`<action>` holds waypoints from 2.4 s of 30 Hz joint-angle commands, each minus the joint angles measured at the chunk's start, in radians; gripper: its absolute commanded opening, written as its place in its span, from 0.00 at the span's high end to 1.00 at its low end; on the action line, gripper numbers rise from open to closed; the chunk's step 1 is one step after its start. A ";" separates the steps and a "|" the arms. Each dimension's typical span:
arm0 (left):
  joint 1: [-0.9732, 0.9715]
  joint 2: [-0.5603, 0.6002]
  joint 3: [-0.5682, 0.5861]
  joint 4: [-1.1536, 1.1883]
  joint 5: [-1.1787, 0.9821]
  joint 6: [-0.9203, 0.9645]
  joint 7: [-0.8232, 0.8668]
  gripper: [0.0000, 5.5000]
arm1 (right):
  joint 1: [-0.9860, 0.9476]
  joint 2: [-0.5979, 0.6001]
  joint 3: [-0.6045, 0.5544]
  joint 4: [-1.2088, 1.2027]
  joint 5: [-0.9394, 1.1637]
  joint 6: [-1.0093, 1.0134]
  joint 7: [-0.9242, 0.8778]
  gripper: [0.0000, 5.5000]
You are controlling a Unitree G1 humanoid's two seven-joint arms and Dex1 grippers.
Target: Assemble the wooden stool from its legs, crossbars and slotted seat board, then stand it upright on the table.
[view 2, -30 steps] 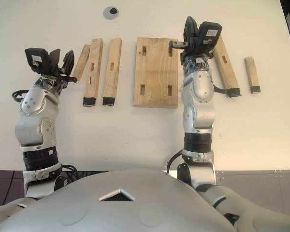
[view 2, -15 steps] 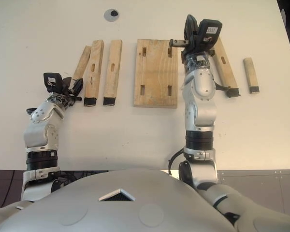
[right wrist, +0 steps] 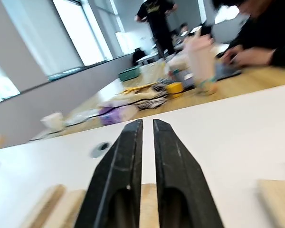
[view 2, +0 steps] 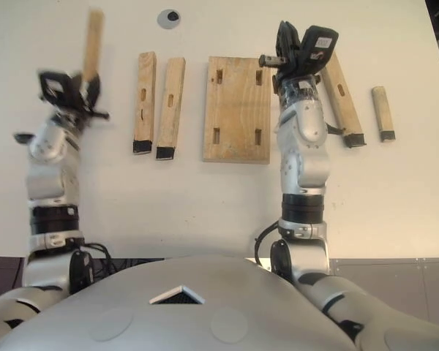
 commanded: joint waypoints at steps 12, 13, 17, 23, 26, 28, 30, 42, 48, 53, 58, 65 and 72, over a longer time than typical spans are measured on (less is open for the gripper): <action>0.047 0.002 -0.299 -0.281 0.017 -0.069 -0.264 0.77 | -0.117 0.060 -0.162 -0.045 0.784 0.412 0.037 0.48; 0.051 0.001 -0.304 -0.288 0.017 -0.068 -0.268 0.77 | -0.121 0.058 -0.166 -0.038 0.792 0.411 0.033 0.45; 0.070 -0.003 -0.325 -0.305 0.026 -0.071 -0.276 0.77 | -0.132 0.048 -0.171 -0.014 0.795 0.404 0.015 0.44; 0.074 -0.006 -0.331 -0.308 0.008 -0.060 -0.291 0.77 | -0.148 0.046 -0.187 0.033 0.808 0.392 0.012 0.58; 0.080 -0.006 -0.325 -0.305 -0.001 -0.051 -0.295 0.77 | -0.155 0.040 -0.195 0.038 0.822 0.398 0.017 0.67; 0.085 -0.007 -0.327 -0.300 -0.003 -0.051 -0.296 0.77 | -0.156 0.035 -0.192 0.035 0.827 0.404 0.020 0.72; 0.090 -0.009 -0.330 -0.300 -0.006 -0.049 -0.297 0.77 | -0.155 0.032 -0.185 0.031 0.824 0.409 0.023 0.80; 0.050 -0.016 -0.298 -0.287 -0.036 -0.012 -0.283 0.66 | -0.146 -0.009 -0.090 0.046 0.500 0.225 0.028 0.93; 0.058 -0.052 -0.295 -0.304 -0.011 0.025 -0.226 0.49 | -0.202 -0.156 -0.177 0.140 0.169 -0.092 -0.036 0.93; 0.094 -0.062 -0.288 -0.323 0.003 0.032 -0.182 0.63 | -0.180 -0.426 -0.305 0.199 0.174 -0.035 0.092 0.93; 0.105 -0.086 -0.219 -0.314 0.002 0.037 -0.101 0.75 | -0.060 -0.597 -0.428 0.200 0.275 0.161 0.210 0.93; 0.081 -0.113 -0.178 -0.264 0.012 0.036 -0.034 0.79 | -0.025 -0.569 -0.476 0.208 0.319 0.217 0.220 0.93; 0.057 -0.121 -0.203 -0.234 0.021 0.022 -0.055 0.79 | -0.062 -0.529 -0.416 0.344 0.246 0.090 0.262 0.93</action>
